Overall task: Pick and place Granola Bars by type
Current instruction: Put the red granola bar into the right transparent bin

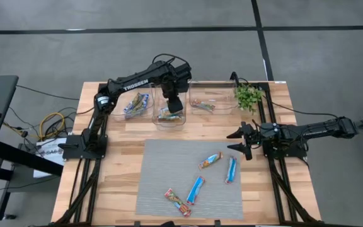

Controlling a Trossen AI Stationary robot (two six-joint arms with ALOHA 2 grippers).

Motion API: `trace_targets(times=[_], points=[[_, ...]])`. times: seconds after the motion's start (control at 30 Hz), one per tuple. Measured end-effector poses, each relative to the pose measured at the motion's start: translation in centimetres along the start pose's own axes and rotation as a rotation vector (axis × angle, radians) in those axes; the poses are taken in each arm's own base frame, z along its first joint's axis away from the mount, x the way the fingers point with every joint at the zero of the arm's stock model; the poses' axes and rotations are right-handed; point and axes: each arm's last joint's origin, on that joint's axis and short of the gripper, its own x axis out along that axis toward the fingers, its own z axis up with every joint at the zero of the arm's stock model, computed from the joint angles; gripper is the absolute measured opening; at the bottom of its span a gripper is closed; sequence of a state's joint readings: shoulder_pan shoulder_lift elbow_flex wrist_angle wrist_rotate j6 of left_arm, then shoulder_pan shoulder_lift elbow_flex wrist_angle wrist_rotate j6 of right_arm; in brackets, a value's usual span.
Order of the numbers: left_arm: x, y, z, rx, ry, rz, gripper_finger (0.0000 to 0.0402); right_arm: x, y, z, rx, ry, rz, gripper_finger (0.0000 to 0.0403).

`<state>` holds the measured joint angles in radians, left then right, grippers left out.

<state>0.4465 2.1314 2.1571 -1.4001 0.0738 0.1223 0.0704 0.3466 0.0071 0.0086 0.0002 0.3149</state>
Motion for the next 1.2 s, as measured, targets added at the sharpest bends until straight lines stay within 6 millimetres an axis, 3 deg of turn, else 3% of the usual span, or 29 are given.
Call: trace_targets(times=[0.2, 0.47, 0.8, 0.93, 1.2], points=[[0.0, 0.1, 0.0, -0.005, 0.001, 0.001, 0.0161, 0.0, 0.0, 0.0, 0.0, 0.0, 0.0, 0.0249], [0.1, -2.1, 1.0, 0.075, -0.099, -0.129, 0.0169, 0.0, 0.0, 0.0, 0.0, 0.0, 0.0, 0.0249], [-1.7, -9.2, 3.5, 0.396, -0.444, -0.603, 0.0169, 0.0, 0.0, 0.0, 0.0, 0.0, 0.0, 0.0249], [-2.8, -12.0, 3.1, 0.51, -0.486, -0.769, 0.0169, 0.0, 0.0, 0.0, 0.0, 0.0, 0.0, 0.0249], [-3.5, -17.5, 1.1, 0.634, -0.416, -0.839, 0.0169, 0.0, 0.0, 0.0, 0.0, 0.0, 0.0, 0.0249]])
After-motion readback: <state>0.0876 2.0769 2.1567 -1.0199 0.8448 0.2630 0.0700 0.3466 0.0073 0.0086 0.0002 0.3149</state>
